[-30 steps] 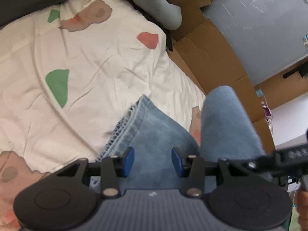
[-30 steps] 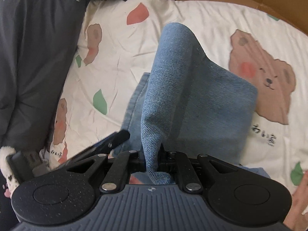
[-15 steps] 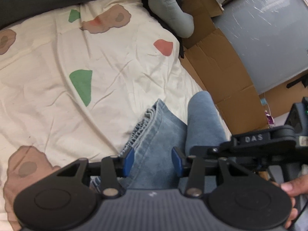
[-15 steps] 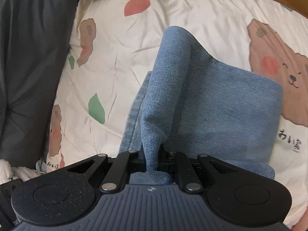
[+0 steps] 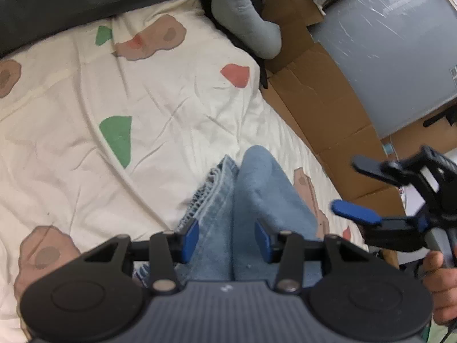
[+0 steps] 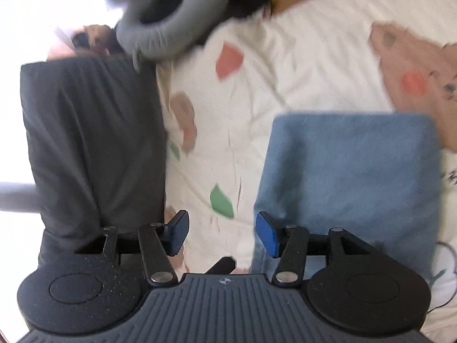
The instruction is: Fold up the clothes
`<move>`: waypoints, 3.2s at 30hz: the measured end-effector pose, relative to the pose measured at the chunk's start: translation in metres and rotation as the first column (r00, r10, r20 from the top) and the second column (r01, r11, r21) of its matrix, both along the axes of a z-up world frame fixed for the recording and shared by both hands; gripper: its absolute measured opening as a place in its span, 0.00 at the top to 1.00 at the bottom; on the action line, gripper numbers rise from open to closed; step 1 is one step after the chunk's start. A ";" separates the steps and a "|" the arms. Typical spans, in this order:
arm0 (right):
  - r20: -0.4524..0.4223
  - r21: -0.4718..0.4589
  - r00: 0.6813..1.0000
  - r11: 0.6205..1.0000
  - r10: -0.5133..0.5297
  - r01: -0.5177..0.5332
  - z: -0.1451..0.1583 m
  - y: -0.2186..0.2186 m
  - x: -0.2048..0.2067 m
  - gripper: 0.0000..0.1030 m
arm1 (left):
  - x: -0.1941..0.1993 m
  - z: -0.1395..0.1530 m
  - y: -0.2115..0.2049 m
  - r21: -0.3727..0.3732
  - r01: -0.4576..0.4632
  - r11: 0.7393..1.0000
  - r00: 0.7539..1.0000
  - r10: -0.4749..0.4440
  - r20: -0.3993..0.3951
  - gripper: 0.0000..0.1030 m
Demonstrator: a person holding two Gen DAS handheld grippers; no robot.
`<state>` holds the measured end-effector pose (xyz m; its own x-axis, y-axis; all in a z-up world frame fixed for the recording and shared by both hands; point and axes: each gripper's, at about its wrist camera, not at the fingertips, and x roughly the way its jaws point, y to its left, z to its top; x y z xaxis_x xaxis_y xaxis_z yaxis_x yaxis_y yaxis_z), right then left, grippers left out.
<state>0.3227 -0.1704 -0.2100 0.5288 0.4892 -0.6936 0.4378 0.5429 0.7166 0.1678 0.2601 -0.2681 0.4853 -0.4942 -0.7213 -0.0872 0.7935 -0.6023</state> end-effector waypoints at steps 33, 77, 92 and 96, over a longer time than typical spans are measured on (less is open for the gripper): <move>-0.066 -0.119 0.986 0.982 -0.153 0.144 -0.109 0.024 -0.142 0.43 | 0.054 0.003 -0.098 0.183 0.188 0.965 0.952 -0.132 -0.277 0.28; -0.032 -0.235 0.939 0.916 -0.343 0.326 -0.136 -0.010 -0.217 0.43 | -0.030 -0.057 -0.013 0.107 0.220 0.970 0.952 -0.189 -0.241 0.80; -0.008 -0.180 0.981 0.966 -0.192 0.188 -0.146 -0.002 -0.185 0.41 | -0.018 -0.016 -0.006 0.286 0.252 0.925 0.965 -0.219 -0.141 0.46; -0.018 -0.187 0.982 0.965 -0.188 0.182 -0.152 -0.008 -0.179 0.42 | 0.006 -0.023 -0.010 0.265 0.255 0.930 0.966 -0.229 -0.124 0.45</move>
<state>0.1434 -0.1786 -0.3624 0.5717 0.2473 -0.7823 0.5662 0.5712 0.5943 0.1737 0.2503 -0.2909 0.3036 -0.3636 -0.8807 0.0851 0.9310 -0.3551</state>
